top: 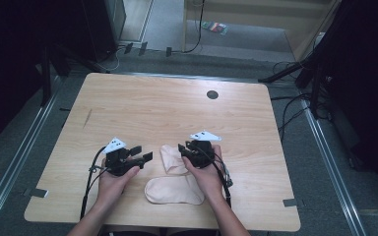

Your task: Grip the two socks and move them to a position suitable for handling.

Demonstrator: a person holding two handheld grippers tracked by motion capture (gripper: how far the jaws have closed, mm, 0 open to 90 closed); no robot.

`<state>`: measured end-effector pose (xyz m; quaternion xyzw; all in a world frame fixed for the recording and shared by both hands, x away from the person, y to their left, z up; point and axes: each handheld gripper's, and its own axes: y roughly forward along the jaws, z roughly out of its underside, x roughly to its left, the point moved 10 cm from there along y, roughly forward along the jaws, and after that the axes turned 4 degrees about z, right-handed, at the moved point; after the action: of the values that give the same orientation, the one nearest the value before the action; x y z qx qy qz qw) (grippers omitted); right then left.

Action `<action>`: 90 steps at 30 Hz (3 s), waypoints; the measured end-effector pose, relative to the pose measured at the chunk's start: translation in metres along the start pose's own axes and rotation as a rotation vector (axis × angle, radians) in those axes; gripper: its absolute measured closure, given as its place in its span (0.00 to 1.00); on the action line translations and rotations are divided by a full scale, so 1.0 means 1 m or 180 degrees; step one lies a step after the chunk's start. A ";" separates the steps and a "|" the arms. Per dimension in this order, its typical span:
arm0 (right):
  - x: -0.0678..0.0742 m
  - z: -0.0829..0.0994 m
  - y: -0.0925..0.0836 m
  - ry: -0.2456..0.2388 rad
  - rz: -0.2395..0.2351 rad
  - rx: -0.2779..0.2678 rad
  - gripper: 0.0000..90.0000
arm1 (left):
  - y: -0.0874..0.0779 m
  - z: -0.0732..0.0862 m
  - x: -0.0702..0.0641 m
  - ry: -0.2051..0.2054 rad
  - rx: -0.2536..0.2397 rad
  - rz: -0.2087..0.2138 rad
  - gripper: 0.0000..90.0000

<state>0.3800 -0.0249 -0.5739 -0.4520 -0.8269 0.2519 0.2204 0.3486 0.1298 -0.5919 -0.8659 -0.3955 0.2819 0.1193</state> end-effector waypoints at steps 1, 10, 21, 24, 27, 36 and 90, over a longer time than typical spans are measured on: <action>0.001 0.003 0.004 -0.0030 0.0002 0.0049 0.72 | 0.000 0.000 0.000 -0.0003 -0.0001 0.0004 0.42; -0.011 0.012 0.028 0.0009 0.0193 0.0255 0.57 | 0.003 0.003 -0.001 -0.0013 0.0057 0.0022 0.43; 0.002 0.008 0.026 -0.0340 0.0118 0.0128 0.97 | 0.006 0.005 -0.002 -0.0013 0.0099 0.0051 0.42; 0.005 0.001 0.019 -0.0264 0.0037 0.0032 0.98 | 0.008 0.005 -0.005 -0.0036 0.0096 0.0106 0.42; 0.008 -0.006 0.012 -0.0181 -0.0050 -0.0043 0.99 | 0.011 0.005 -0.010 -0.0012 0.0122 0.0160 0.40; 0.032 -0.028 -0.004 -0.0081 -0.0171 -0.0147 0.99 | 0.021 0.015 -0.034 0.0230 0.0460 0.0281 0.26; -0.053 -0.003 0.001 0.0413 -0.0081 -0.0023 0.69 | 0.018 -0.011 0.032 -0.0607 0.0177 -0.0227 0.76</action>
<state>0.4089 -0.0697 -0.5790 -0.4576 -0.8174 0.2162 0.2751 0.3828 0.1423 -0.6036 -0.8169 -0.4277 0.3695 0.1152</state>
